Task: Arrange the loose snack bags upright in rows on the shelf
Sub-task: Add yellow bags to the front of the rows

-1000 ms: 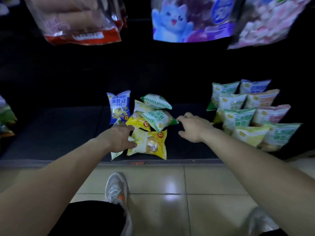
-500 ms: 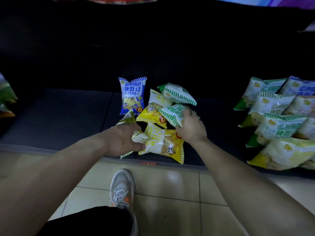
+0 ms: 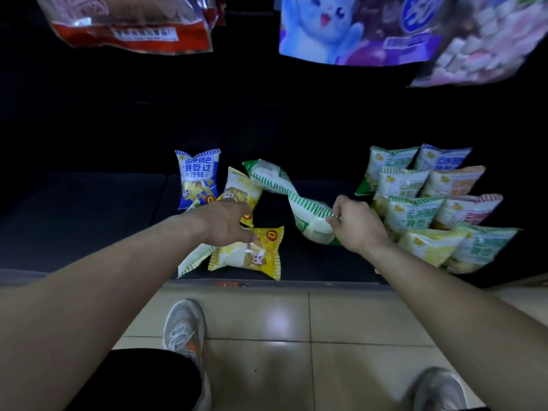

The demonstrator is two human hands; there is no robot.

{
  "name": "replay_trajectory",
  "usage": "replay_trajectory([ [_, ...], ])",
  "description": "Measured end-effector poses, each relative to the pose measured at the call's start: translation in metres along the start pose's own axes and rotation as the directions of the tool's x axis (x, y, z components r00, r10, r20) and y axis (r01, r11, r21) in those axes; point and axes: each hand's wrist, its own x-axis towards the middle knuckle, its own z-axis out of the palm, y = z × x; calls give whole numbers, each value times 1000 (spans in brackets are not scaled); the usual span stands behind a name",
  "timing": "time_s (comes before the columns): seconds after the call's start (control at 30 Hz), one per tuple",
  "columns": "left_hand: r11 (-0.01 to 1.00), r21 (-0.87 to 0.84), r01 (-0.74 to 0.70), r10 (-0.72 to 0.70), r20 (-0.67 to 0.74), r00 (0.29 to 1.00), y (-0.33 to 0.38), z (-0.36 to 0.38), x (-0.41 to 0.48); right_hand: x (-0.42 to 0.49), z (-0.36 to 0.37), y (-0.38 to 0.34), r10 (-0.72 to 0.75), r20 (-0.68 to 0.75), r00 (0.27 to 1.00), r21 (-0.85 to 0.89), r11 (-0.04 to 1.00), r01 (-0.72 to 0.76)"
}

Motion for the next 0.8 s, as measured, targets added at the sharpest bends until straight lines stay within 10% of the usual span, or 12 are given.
replay_trajectory([
  [0.37, 971, -236, -34, 72, 156, 985, 97, 40, 40, -49, 24, 31, 96, 110, 989, 141, 984, -111],
  [0.57, 948, -317, -28, 70, 122, 990, 102, 55, 59, -34, 22, 38, 18, 183, 983, 1, 1000, -18],
  [0.8, 900, -434, -45, 114, 133, 985, 96, 61, 78, -7, 19, 58, -127, 381, 916, 224, 974, 41],
])
